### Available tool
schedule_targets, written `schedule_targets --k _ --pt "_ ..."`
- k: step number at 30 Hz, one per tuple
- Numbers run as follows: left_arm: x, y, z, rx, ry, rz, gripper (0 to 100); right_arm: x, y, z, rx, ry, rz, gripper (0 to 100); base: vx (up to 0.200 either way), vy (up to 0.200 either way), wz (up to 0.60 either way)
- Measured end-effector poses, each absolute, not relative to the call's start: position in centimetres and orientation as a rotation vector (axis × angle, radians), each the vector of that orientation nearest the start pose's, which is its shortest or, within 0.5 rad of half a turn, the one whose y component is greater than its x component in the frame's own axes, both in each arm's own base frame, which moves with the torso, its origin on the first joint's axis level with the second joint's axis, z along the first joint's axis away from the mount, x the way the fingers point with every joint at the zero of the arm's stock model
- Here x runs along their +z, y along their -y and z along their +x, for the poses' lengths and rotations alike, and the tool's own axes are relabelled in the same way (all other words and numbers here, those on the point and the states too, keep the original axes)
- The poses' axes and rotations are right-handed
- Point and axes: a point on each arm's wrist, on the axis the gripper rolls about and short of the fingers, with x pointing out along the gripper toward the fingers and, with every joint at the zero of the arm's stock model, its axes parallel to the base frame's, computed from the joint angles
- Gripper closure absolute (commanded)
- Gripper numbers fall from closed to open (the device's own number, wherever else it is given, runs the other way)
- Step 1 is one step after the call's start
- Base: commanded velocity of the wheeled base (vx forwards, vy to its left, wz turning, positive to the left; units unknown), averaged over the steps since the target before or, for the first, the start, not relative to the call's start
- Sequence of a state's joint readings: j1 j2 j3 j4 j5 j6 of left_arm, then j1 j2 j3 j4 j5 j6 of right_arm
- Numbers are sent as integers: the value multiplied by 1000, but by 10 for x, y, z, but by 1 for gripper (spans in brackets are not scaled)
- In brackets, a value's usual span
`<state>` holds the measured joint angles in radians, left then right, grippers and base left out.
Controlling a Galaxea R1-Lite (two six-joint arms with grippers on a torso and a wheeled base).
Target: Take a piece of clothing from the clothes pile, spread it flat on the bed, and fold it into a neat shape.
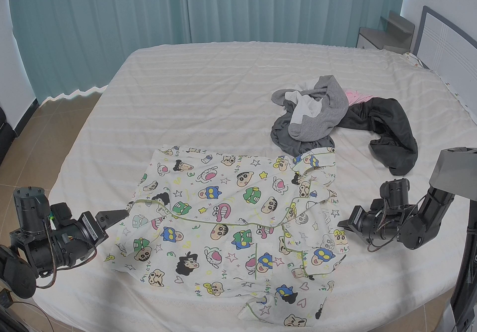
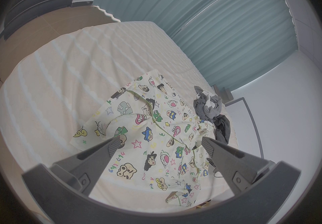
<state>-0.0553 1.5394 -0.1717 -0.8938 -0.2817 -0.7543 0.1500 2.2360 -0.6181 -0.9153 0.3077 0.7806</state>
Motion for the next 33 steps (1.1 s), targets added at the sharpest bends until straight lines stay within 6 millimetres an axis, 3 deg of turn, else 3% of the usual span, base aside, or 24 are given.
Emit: schedule_targets --k 18,33 --pt "88 24 179 -185 -628 -687 0 0 -46 304 -110 -721 394 100 0 0 0" --pt "82 25 179 -177 -668 -683 0 4 -39 300 -212 -653 254 100 0 0 0"
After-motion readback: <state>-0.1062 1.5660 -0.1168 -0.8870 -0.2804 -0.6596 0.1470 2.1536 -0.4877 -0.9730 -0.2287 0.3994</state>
